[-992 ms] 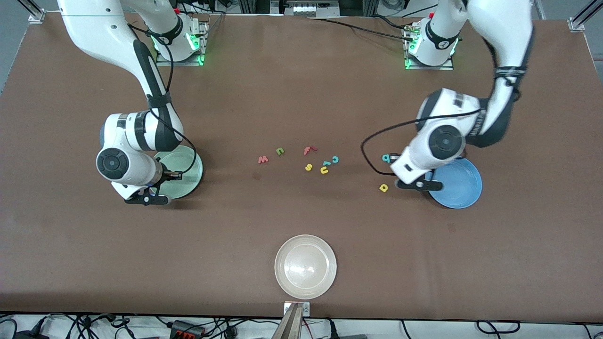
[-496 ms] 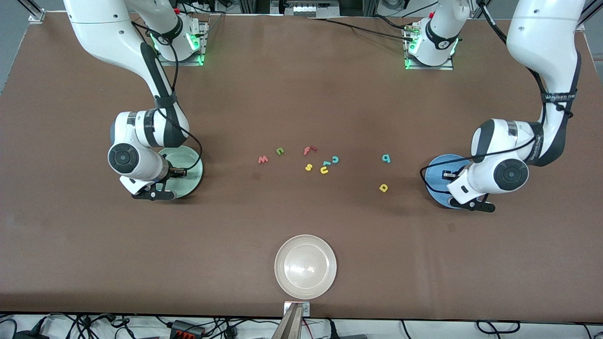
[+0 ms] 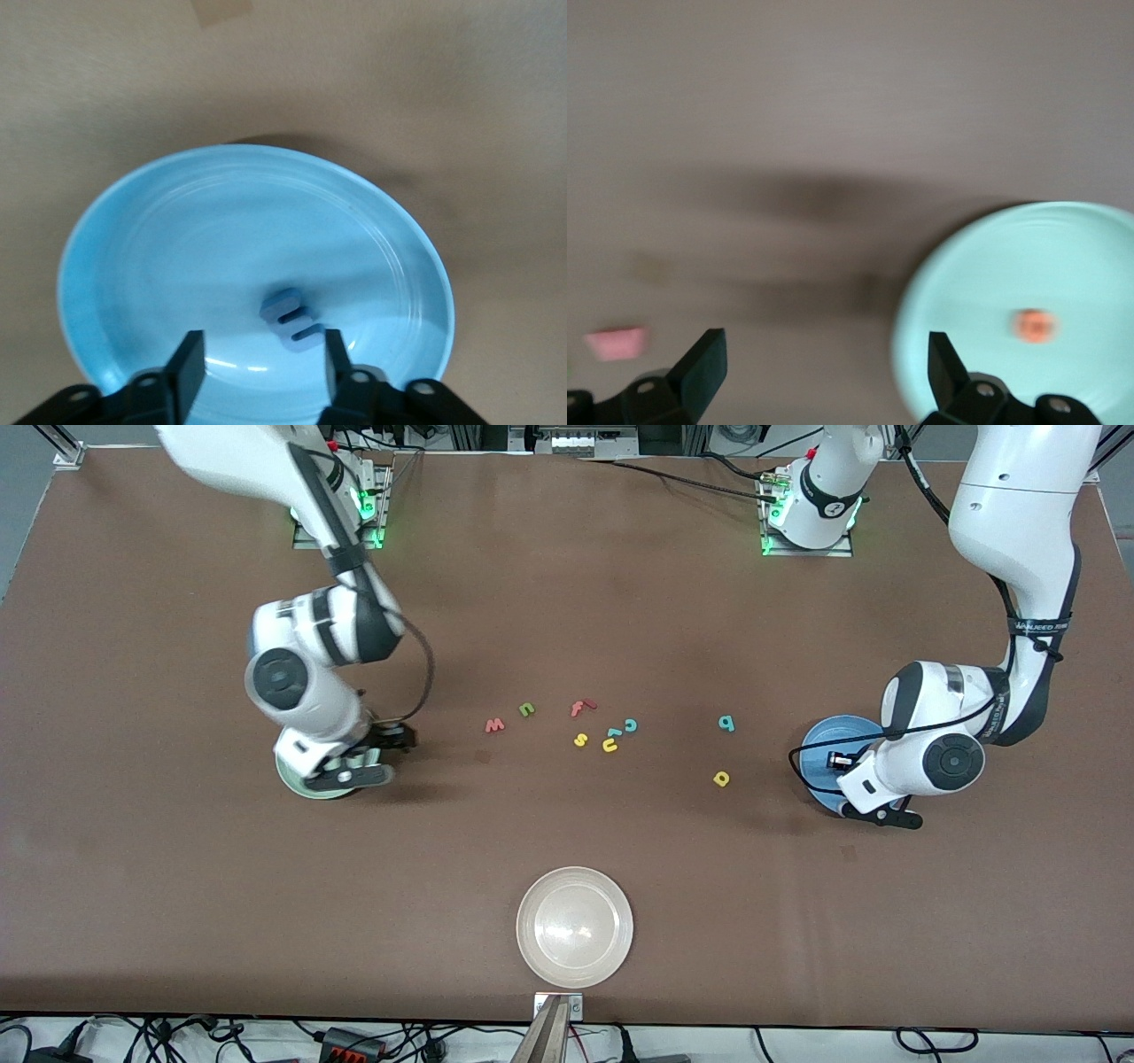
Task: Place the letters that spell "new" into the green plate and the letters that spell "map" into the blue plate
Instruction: 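Reach the right gripper to the green u while the left gripper withdraws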
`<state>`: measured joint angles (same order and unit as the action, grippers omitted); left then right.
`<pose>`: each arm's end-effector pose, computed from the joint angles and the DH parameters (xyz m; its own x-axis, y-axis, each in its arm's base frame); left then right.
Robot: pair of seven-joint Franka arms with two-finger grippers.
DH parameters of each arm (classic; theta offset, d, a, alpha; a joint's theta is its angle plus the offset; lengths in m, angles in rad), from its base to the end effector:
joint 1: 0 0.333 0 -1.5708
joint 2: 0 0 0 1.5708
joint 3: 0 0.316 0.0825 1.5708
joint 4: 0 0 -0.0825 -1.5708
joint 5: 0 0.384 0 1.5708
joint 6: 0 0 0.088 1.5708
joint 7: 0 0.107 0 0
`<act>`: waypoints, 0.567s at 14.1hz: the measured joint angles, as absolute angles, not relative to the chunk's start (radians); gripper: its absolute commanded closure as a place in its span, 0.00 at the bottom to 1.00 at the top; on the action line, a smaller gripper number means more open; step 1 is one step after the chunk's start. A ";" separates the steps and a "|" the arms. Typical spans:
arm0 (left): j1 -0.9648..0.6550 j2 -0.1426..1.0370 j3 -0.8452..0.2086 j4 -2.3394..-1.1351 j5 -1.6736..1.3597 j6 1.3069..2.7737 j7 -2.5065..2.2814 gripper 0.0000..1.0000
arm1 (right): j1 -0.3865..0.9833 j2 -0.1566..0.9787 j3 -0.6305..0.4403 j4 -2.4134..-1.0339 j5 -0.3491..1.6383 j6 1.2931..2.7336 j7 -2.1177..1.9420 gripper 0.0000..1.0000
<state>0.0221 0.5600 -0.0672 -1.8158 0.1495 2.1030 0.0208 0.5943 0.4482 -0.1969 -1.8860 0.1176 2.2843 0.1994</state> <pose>0.6195 -0.0189 0.2114 0.9525 -0.1391 -0.2709 -0.1616 -0.9849 -0.0624 0.5762 0.2520 0.2698 0.9900 0.1358 -0.0383 0.1362 -0.9907 0.0068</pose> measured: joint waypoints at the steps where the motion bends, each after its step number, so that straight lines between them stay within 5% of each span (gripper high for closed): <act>1: 0.023 0.541 -0.070 -1.804 0.150 2.069 0.021 0.00 | 0.641 0.459 -0.192 -1.888 0.118 2.301 0.239 0.00; 4: 0.023 0.445 -0.108 -1.720 0.149 1.898 0.021 0.00 | 0.753 0.493 -0.190 -1.889 0.118 2.320 0.275 0.23; 8: 0.023 0.305 -0.132 -1.571 0.137 1.683 0.021 0.00 | 0.851 0.531 -0.189 -1.852 0.118 2.343 0.276 0.41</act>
